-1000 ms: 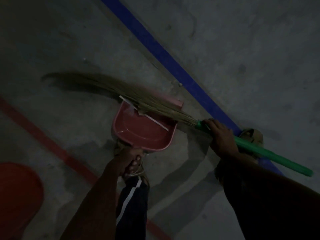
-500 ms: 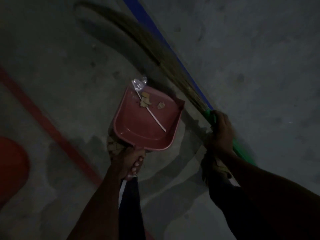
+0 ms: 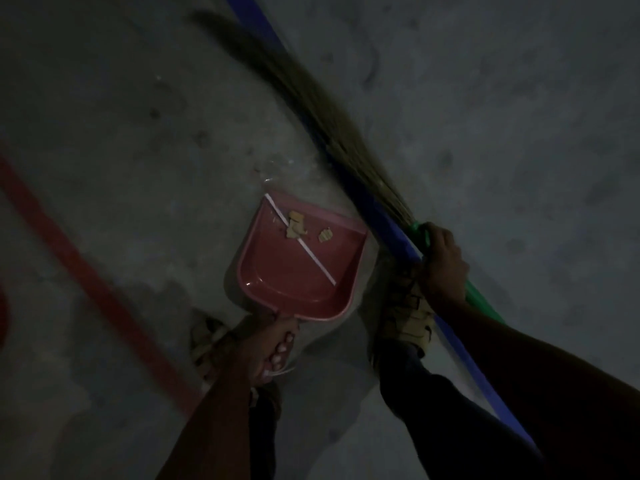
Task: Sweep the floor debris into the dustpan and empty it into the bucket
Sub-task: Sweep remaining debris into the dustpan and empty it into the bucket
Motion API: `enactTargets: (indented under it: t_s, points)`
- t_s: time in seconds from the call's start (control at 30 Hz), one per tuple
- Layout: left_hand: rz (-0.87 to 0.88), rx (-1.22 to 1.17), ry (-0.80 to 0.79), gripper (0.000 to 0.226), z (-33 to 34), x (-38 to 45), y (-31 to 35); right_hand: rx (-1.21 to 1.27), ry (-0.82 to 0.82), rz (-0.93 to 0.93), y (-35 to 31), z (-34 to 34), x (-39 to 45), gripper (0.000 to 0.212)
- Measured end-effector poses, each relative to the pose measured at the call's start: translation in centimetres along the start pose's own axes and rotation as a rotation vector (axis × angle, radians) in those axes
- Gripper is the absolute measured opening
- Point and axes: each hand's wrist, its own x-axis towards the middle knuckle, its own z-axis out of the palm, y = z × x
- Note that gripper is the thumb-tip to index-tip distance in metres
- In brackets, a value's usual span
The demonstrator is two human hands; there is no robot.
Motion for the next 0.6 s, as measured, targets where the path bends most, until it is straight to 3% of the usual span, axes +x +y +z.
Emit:
enactTargets:
  t_s: [0.13,0.27,0.37,0.5,0.6]
  points:
    - [0.044,-0.019,0.033,0.042,0.0,0.7,-0.7,-0.011,-0.046,-0.049,0.7,1.1,-1.3,0.053]
    - [0.033,0.007,0.04,0.033,-1.0,0.5,-1.6,-0.062,-0.174,-0.121,1.6,2.4,-3.0,0.065]
    - [0.009,0.012,0.022,0.037,-2.6,0.7,-2.8,-0.16,-0.224,-0.199,1.7,2.4,-3.6,0.057]
    - [-0.007,0.012,0.019,0.033,-4.6,1.4,-3.4,-0.235,-0.236,-0.354,1.3,1.8,-3.6,0.065]
    - [-0.001,0.028,0.005,0.031,-4.6,1.3,-2.9,-0.217,-0.224,-0.404,0.9,1.2,-3.5,0.06]
